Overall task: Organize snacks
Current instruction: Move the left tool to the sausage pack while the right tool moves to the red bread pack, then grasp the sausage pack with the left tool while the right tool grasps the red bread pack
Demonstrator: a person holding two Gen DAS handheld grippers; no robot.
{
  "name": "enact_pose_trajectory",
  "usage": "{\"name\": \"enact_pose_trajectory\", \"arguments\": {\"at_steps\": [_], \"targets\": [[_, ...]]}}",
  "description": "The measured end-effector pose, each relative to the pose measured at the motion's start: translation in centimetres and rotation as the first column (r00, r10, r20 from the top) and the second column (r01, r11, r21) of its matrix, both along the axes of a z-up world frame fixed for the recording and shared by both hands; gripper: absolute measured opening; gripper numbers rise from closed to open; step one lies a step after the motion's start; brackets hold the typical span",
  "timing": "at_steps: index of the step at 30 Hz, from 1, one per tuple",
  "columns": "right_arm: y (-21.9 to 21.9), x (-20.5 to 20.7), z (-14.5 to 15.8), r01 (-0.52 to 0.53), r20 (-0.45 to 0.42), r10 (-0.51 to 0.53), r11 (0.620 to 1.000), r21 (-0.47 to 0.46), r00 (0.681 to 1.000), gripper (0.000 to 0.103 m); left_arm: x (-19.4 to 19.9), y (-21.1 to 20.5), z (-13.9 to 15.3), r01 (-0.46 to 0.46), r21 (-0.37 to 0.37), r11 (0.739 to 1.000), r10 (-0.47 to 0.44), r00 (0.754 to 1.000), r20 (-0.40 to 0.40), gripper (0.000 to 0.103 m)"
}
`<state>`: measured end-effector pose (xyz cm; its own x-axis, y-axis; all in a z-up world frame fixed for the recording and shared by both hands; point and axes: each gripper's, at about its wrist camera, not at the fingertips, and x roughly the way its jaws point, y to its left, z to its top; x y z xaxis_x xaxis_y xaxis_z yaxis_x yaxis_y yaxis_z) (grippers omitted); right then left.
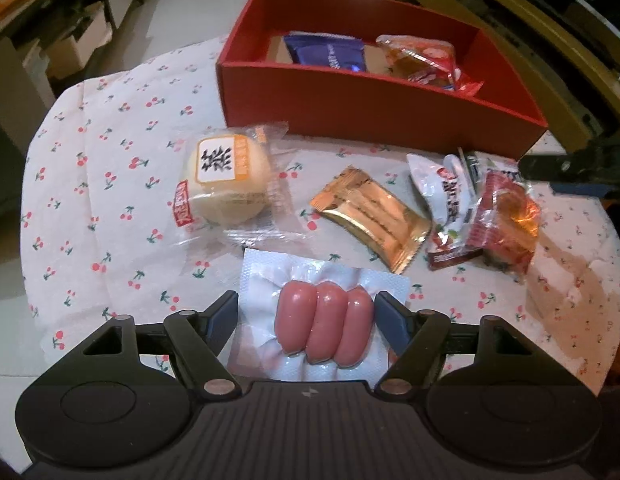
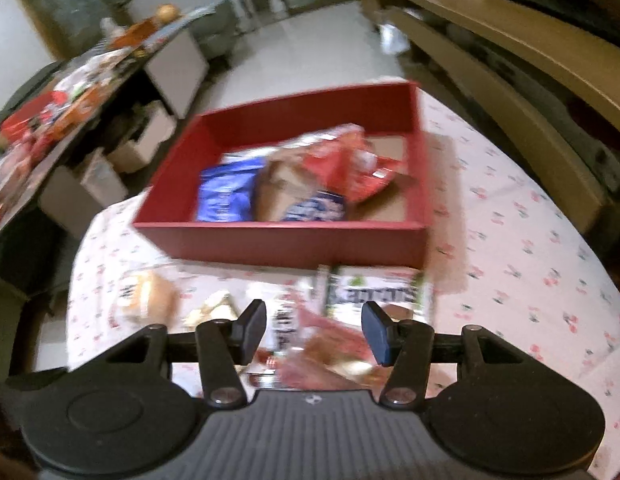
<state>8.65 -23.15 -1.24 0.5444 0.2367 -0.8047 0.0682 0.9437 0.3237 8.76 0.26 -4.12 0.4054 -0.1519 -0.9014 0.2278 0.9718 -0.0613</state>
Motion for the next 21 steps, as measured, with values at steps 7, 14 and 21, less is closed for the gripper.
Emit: {"name": "enact_pose_trajectory", "arguments": {"at_steps": [7,14,21], "targets": [[0.4,0.3,-1.1,-0.053,-0.049,0.052,0.999,-0.013,0.997,0.057,0.0,-0.4,-0.2,0.027,-0.021,0.999,-0.027,1.000,-0.013,0.078],[3.1,1.0,-1.6,-0.264,-0.008,0.267,0.946,-0.191,0.964,0.068,0.0,-0.5,-0.6,0.040,-0.032,0.999,-0.041,0.998,-0.037,0.078],[3.8,-0.6,-3.1,-0.348,-0.082,0.339,0.914,-0.208,0.937,0.070,-0.1,-0.6,-0.8,0.055,-0.031,0.998,-0.056,0.997,-0.050,0.078]]}}
